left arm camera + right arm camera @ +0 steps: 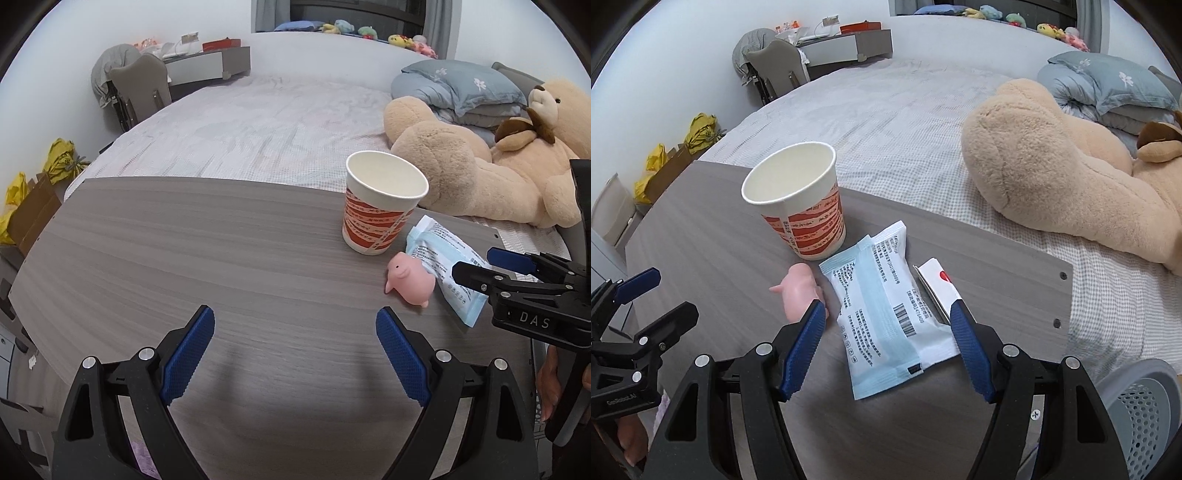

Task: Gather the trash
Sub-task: 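Close the right tool on the blue-white wrapper packet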

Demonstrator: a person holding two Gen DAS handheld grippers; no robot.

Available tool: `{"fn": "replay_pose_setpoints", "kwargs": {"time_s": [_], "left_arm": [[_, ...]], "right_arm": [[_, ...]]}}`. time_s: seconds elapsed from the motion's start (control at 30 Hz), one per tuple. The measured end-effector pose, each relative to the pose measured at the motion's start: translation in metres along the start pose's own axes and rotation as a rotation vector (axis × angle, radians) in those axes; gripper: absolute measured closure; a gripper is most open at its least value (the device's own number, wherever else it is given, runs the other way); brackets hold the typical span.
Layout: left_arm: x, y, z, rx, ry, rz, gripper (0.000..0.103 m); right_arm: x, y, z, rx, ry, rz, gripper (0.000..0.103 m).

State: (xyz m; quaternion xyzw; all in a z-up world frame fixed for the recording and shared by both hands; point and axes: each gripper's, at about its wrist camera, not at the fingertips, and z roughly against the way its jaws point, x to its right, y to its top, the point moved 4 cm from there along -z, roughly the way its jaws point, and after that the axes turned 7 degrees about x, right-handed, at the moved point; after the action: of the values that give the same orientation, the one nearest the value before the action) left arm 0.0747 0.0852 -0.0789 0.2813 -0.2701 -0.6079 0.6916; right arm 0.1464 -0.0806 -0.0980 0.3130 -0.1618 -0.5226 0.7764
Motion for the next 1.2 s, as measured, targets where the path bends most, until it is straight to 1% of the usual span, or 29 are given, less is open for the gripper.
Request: {"fn": "replay_pose_setpoints", "kwargs": {"time_s": [0.37,0.47,0.7,0.77,1.0,1.2], "left_arm": [[-0.005,-0.002,-0.003,-0.010,-0.003,0.010,0.016],[-0.006,-0.002,-0.003,-0.010,-0.005,0.012,0.016],[-0.006,-0.003,-0.001,-0.008,-0.012,0.016,0.016],[-0.007,-0.002,0.000,-0.006,-0.015,0.017,0.016],[-0.009,-0.003,0.001,-0.005,-0.022,0.026,0.015],[-0.009,-0.003,0.001,-0.008,-0.029,0.025,0.015]], "right_arm": [[-0.016,-0.008,-0.010,-0.027,0.018,0.038,0.036],[-0.020,-0.012,-0.011,-0.034,0.009,0.046,0.036],[-0.015,-0.008,-0.012,-0.032,0.032,-0.029,0.036],[-0.012,-0.005,-0.012,-0.026,0.023,-0.044,0.036],[-0.004,-0.006,-0.013,-0.036,0.005,-0.056,0.036],[-0.007,-0.005,-0.016,-0.035,-0.001,-0.054,0.036]]}}
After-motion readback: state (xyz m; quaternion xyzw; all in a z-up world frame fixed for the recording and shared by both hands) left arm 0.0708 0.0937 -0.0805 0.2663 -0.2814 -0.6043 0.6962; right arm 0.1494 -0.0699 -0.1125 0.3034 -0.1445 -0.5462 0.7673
